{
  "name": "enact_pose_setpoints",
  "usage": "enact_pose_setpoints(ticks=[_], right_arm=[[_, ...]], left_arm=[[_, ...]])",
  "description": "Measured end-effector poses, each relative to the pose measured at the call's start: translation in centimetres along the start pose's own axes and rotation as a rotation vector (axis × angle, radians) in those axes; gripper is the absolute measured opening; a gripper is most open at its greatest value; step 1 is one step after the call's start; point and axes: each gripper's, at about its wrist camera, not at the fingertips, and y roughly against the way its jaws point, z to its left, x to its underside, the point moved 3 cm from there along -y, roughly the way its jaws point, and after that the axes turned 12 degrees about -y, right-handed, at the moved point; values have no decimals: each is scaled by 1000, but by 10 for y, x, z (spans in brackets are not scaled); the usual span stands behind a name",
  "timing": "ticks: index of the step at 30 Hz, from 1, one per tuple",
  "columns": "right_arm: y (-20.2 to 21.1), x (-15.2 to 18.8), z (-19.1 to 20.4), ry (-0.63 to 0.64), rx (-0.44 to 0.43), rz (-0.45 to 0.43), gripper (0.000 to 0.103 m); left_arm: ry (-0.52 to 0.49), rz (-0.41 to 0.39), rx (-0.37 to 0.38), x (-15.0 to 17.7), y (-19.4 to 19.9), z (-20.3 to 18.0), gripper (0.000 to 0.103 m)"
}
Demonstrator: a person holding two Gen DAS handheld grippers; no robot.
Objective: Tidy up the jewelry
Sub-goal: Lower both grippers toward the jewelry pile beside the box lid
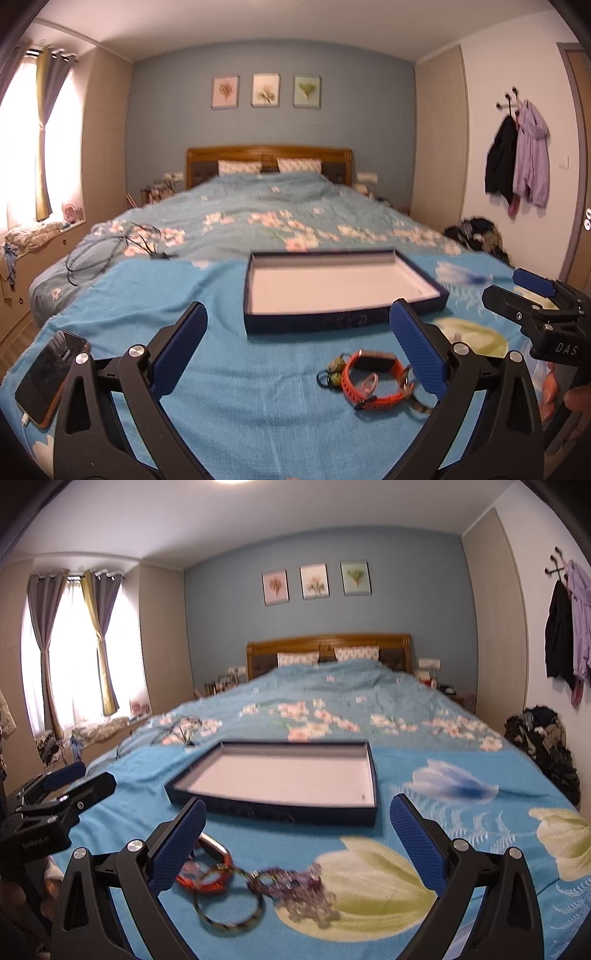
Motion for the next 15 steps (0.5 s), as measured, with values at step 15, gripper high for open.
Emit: enact_pose_setpoints(ticks=[15], right_arm=[[-17,46,9,12,-171,352,56]], left_arm=[[-116,223,190,30,-64,-27,84]])
